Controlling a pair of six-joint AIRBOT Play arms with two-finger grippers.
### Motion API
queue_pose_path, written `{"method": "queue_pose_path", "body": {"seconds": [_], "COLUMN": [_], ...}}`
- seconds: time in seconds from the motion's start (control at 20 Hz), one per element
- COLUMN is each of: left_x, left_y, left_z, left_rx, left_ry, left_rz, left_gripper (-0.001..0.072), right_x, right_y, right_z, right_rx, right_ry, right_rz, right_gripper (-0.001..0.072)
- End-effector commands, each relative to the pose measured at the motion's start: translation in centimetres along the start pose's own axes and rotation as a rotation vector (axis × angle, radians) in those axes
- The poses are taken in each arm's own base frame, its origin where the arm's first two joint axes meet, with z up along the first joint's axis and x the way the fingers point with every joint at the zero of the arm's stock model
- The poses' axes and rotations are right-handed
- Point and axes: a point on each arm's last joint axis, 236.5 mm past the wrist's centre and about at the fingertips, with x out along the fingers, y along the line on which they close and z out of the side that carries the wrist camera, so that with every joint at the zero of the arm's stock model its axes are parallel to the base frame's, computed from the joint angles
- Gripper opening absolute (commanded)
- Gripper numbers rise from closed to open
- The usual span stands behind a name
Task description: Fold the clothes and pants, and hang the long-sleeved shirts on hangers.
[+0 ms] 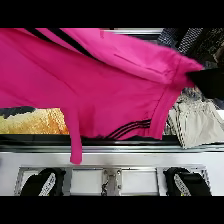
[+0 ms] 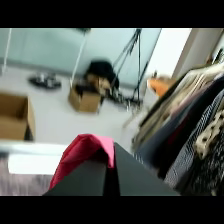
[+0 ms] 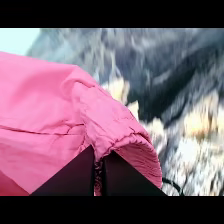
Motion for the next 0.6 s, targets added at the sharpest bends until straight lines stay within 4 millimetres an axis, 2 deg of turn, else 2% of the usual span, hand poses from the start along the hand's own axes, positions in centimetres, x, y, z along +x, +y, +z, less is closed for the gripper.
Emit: {"method": "queue_pose_path", "body": {"seconds": [0.0, 0.1, 0.15, 0.2, 0.25, 0.3, 0.35, 0.45, 0.55], "left_x": [9.6, 15.0, 17.0, 18.7, 19.9, 21.0, 21.9, 22.8, 22.2], "left_y": [8.0, 11.3, 12.2, 12.8, 12.9, 12.8, 12.7, 12.5, 12.7], "left_z": [-12.9, -22.0, -25.8, -29.3, -31.4, -32.7, -33.2, -32.5, -31.1], "left_rx": [-0.18, -0.271, -0.308, -0.353, -0.367, -0.363, -0.358, -0.339, -0.329], "left_ry": [0.324, 0.503, 0.581, 0.665, 0.721, 0.759, 0.772, 0.76, 0.755], "left_rz": [0.088, 0.119, 0.129, 0.138, 0.133, 0.123, 0.111, 0.098, 0.1], "left_gripper": [0.0005, 0.0005, 0.0005, 0.0005, 0.0005, 0.0005, 0.0005, 0.0005, 0.0005], "right_x": [6.3, 11.0, 13.2, 15.4, 17.1, 18.4, 19.3, 19.8, 19.0], "right_y": [-6.8, -11.9, -13.8, -15.4, -16.5, -17.5, -18.2, -18.7, -19.2], "right_z": [-5.5, -8.1, -8.7, -8.8, -8.6, -8.1, -7.4, -6.5, -6.8], "right_rx": [0.157, 0.195, 0.212, 0.236, 0.248, 0.25, 0.229, 0.196, 0.142], "right_ry": [0.313, 0.455, 0.488, 0.492, 0.482, 0.459, 0.432, 0.392, 0.412], "right_rz": [-0.12, -0.228, -0.257, -0.268, -0.276, -0.281, -0.28, -0.286, -0.314], "right_gripper": [0.002, 0.002, 0.002, 0.0019, 0.002, 0.002, 0.002, 0.002, 0.002]}}
